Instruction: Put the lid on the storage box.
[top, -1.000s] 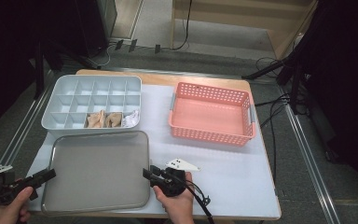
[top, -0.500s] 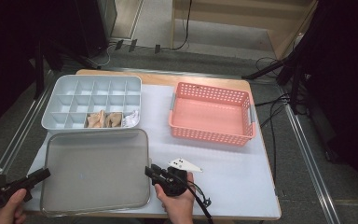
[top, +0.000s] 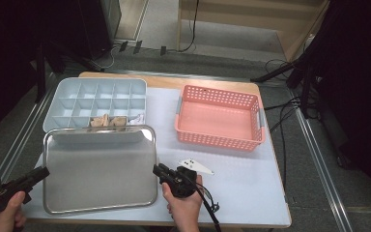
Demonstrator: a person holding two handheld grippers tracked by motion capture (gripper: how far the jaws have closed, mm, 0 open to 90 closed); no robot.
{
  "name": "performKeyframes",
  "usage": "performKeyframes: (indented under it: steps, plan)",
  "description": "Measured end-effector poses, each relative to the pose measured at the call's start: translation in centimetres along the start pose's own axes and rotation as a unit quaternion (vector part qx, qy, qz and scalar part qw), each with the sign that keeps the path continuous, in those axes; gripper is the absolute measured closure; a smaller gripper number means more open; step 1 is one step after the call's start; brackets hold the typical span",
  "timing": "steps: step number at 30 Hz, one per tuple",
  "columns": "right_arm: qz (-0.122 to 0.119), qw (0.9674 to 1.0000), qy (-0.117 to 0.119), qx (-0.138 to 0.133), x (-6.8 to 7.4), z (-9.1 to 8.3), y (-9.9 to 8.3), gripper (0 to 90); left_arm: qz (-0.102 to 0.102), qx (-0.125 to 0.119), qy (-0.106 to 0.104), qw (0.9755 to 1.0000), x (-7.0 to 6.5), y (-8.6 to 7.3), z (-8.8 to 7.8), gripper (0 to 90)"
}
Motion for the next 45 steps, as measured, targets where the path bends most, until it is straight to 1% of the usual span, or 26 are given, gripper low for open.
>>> performKeyframes:
  steps: [1, 2, 5, 7, 9, 11, 13, 16, 19, 21, 26, 27, 30, 36, 38, 39, 40, 43, 45]
  plan:
    - [0.001, 1.0, -0.004, 0.003, 0.1, 0.0, 0.1, 76.4, 0.003, -0.003, 0.001, 1.0, 0.0, 0.2, 0.0, 71.2]
    - [-0.001, 1.0, -0.002, 0.0, 0.1, 0.1, 0.2, 76.4, 0.008, -0.006, 0.0, 1.0, -0.1, 0.5, 0.0, 71.1]
    - [0.002, 1.0, -0.005, -0.002, 0.2, 0.2, 0.7, 76.6, 0.024, -0.007, 0.004, 0.9997, -0.3, 1.2, 0.0, 71.2]
    - [0.003, 1.0, -0.003, -0.005, 0.3, 0.4, 1.1, 76.7, 0.029, -0.008, 0.004, 0.9995, -0.3, 1.6, 0.2, 71.2]
    - [0.009, 0.9999, -0.003, -0.006, 0.3, 0.6, 1.5, 77.1, 0.027, -0.008, 0.004, 0.9996, -0.2, 1.9, 0.4, 71.1]
    - [0.008, 0.9999, -0.001, -0.011, 0.4, 0.7, 1.9, 77.3, 0.025, -0.007, 0.004, 0.9997, 0.0, 2.1, 0.6, 71.1]
    - [0.015, 0.9998, 0.0, -0.011, 0.5, 0.7, 2.2, 77.5, 0.023, -0.008, 0.002, 0.9997, 0.1, 2.4, 0.6, 71.1]
    - [0.015, 0.9998, 0.002, -0.015, 0.7, 0.8, 2.7, 77.5, 0.021, -0.015, 0.0, 0.9997, 0.1, 2.8, 0.6, 71.2]
    - [0.013, 0.9998, 0.001, -0.016, 0.9, 0.9, 3.1, 77.5, 0.02, -0.016, -0.001, 0.9997, 0.3, 3.1, 0.6, 71.3]
    - [0.015, 0.9997, 0.001, -0.018, 1.1, 1.1, 3.4, 77.5, 0.021, -0.019, 0.005, 0.9996, 0.4, 3.4, 0.6, 71.2]
    - [0.013, 0.9997, -0.001, -0.019, 1.5, 1.4, 4.0, 77.5, 0.021, -0.023, 0.007, 0.9995, 0.6, 4.2, 0.8, 71.0]
    - [0.012, 0.9997, 0.0, -0.02, 1.6, 1.5, 4.2, 77.4, 0.023, -0.02, 0.007, 0.9995, 0.7, 4.3, 0.8, 71.0]
    - [0.018, 0.9997, 0.0, -0.02, 1.7, 1.9, 4.5, 77.4, 0.027, -0.023, 0.009, 0.9993, 0.8, 5.0, 0.9, 71.0]
    - [0.019, 0.9996, 0.0, -0.02, 2.0, 3.0, 5.6, 77.2, 0.034, -0.028, 0.015, 0.9989, 1.3, 6.6, 1.3, 71.0]
    - [0.016, 0.9996, 0.002, -0.021, 2.3, 3.3, 6.1, 77.2, 0.028, -0.043, 0.024, 0.9984, 1.6, 7.4, 1.4, 70.9]
    - [0.016, 0.9996, 0.001, -0.021, 2.5, 3.5, 6.3, 77.1, 0.029, -0.049, 0.025, 0.9981, 1.7, 7.7, 1.5, 70.9]
    - [0.015, 0.9997, -0.003, -0.02, 2.6, 3.7, 6.5, 77.0, 0.031, -0.051, 0.029, 0.9978, 1.8, 8.1, 1.6, 70.9]
    - [0.022, 0.9995, -0.003, -0.02, 2.8, 4.5, 7.2, 76.9, 0.035, -0.056, 0.03, 0.9974, 2.1, 9.0, 1.9, 70.9]
    - [0.02, 0.9996, -0.007, -0.021, 2.9, 5.0, 7.7, 76.8, 0.039, -0.054, 0.031, 0.9973, 2.2, 9.6, 2.1, 71.0]
Point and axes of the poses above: each handheld gripper's, and its own axes: z roughly forward along the jaws, y roughly out of its top, x roughly to its left, the point moved 8 cm from there along z, roughly forward along the jaws, and after that the axes turned 15 degrees about -y, right-handed, at the moved point
